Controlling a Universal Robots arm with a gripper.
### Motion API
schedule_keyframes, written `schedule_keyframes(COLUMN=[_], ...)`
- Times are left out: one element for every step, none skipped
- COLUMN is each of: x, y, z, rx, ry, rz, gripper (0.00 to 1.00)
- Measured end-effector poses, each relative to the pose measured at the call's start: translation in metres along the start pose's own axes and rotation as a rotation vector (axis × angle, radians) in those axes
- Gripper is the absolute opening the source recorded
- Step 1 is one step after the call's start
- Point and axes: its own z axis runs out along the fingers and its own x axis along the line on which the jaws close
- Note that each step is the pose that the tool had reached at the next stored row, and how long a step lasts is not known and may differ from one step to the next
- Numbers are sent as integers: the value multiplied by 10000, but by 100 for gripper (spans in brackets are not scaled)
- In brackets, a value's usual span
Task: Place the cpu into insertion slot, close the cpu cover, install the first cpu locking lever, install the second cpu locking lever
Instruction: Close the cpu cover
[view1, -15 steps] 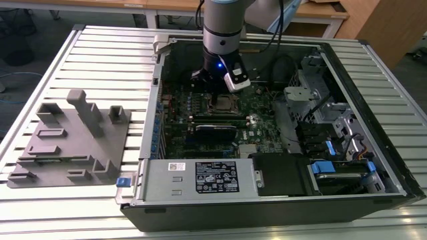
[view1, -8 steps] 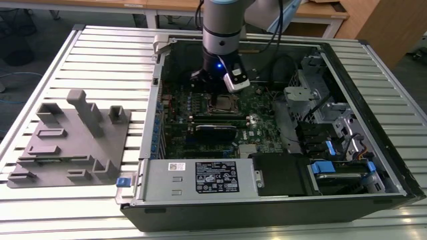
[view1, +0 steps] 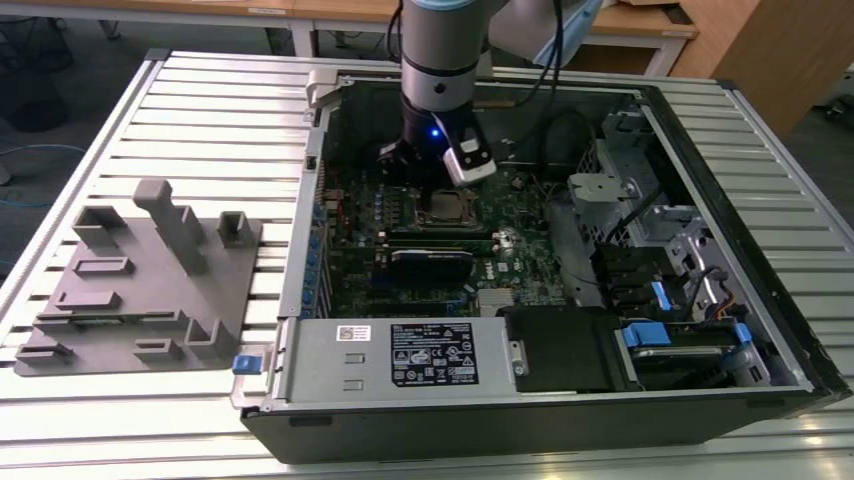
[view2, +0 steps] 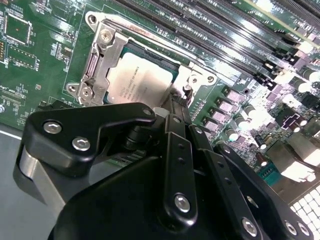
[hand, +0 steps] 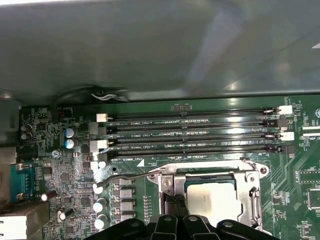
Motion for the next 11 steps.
schedule_keyframes(x=[1, 1, 1, 1, 1, 1, 0, 0, 1, 2, 2], y=[0, -1, 0, 0, 0, 0, 0, 0, -1, -2, -3], z=[2, 2, 2, 3, 3, 3, 8, 14, 19, 24, 27], rx=[1, 2, 2, 1, 1, 0, -4, -2, 3, 8, 10], ry=[1, 2, 1, 1, 1, 0, -2, -1, 2, 5, 6], rz=[0, 0, 0, 0, 0, 0, 0, 0, 0, 0, 0], gripper=[11, 11, 11, 11, 11, 11, 11, 11, 11, 11, 11])
